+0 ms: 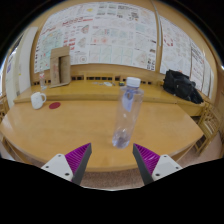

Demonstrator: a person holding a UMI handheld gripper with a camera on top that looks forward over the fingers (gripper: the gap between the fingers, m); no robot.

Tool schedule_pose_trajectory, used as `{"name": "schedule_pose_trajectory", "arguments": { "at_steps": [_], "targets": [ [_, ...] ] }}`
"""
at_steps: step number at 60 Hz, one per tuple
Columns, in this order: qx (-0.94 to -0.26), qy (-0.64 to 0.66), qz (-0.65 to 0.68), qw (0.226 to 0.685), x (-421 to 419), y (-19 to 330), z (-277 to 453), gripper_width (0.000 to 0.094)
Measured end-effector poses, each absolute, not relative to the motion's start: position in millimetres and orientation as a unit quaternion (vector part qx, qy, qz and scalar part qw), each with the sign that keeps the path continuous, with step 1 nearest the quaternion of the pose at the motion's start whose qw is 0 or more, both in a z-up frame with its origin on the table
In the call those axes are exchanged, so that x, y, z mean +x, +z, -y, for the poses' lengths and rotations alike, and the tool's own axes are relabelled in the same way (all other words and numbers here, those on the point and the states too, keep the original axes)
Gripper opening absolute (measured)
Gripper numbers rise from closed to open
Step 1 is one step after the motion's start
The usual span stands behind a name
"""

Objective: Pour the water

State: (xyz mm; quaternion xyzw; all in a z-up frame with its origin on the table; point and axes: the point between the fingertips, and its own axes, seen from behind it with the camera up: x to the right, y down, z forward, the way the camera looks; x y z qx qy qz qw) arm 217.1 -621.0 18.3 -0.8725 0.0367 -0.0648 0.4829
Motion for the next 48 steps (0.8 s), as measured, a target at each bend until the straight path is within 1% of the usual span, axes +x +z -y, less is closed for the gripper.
{"name": "schedule_pose_trajectory", "arguments": {
  "at_steps": [10,14,21,22,24,26,31,32,34,35,36,37,39,40,42,43,48],
  "targets": [
    [-0.852,-0.056,-0.034,0.519,260.1,18.9,552.5,0.0837],
    [-0.843,-0.052,-0.024,0.534,264.9,20.7,529.3,0.0797],
    [-0.836,-0.049,-0.013,0.546,265.3,17.2,501.0,0.0743],
    [-0.834,-0.047,-0.01,0.549,268.8,14.6,495.1,0.072],
    [-0.832,-0.05,-0.009,0.553,270.3,13.6,492.3,0.0599],
    [-0.827,-0.058,-0.014,0.559,270.3,15.0,491.1,0.0519],
    [-0.82,-0.048,-0.024,0.57,268.2,16.0,489.4,0.0483],
    [-0.819,-0.047,-0.025,0.571,267.9,16.2,489.4,0.0458],
    [-0.816,-0.046,-0.024,0.575,272.2,15.7,486.8,0.0438],
    [-0.816,-0.046,-0.026,0.576,270.0,17.7,486.6,0.0408],
    [-0.815,-0.048,-0.027,0.577,270.0,18.4,486.7,0.0409],
    [-0.813,-0.049,-0.027,0.579,269.8,18.6,486.7,0.0387],
    [-0.812,-0.049,-0.024,0.581,268.7,19.0,487.1,0.0391],
    [-0.811,-0.05,-0.022,0.582,268.6,19.1,487.3,0.0347],
    [-0.811,-0.05,-0.019,0.583,269.7,18.1,487.2,0.0362],
    [-0.811,-0.05,-0.018,0.583,269.7,18.2,487.2,0.0318],
    [-0.811,-0.055,-0.025,0.582,270.1,18.4,487.6,0.0318]
  ]
}}
